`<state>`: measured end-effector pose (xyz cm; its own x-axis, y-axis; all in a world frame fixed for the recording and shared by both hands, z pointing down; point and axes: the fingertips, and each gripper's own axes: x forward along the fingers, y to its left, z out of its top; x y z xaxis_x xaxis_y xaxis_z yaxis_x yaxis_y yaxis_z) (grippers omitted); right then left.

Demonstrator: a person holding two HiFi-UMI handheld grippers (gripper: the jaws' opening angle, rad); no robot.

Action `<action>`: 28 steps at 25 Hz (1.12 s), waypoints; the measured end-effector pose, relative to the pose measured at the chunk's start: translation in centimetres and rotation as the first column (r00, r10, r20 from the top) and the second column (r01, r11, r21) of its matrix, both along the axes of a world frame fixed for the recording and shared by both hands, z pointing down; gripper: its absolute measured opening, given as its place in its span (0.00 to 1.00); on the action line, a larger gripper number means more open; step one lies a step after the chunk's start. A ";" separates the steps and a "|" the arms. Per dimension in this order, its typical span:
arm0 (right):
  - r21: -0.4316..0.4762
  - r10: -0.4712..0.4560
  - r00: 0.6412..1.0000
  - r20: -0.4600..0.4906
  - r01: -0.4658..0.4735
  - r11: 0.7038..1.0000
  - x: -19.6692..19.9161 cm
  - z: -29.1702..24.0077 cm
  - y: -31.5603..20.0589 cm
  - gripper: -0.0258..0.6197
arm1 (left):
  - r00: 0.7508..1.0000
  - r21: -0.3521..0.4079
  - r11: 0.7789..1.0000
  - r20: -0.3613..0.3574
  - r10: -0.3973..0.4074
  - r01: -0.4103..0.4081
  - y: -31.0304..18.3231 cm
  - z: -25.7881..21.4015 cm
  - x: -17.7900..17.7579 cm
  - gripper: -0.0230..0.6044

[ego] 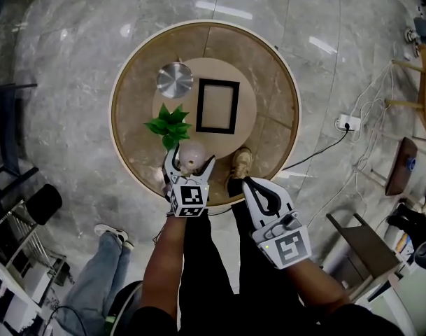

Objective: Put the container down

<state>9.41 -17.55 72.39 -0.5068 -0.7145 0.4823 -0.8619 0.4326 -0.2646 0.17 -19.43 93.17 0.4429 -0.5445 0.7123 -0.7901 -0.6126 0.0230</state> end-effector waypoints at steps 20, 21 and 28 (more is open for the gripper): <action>0.258 -0.114 0.993 -0.039 0.120 0.959 -2.9 -19.8 -1.1 0.04 | 0.976 0.225 0.951 -0.111 -0.189 0.210 2.2 -31.7 -5.8 0.53; 0.271 -0.121 0.992 -0.042 0.128 0.954 -3.1 -20.6 -1.0 0.04 | 0.974 0.248 0.945 -0.121 -0.190 0.215 2.0 -33.4 -5.9 0.51; 0.368 -0.162 0.985 -0.066 0.175 0.913 -3.9 -25.3 -1.0 0.04 | 0.972 0.323 0.923 -0.177 -0.156 0.207 2.2 -40.1 -5.4 0.40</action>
<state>5.56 -18.59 47.06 -0.6238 -0.7505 0.2181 -0.7730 0.6337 -0.0299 -5.23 -17.26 53.11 0.3980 -0.8217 0.4079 -0.8920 -0.4506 -0.0373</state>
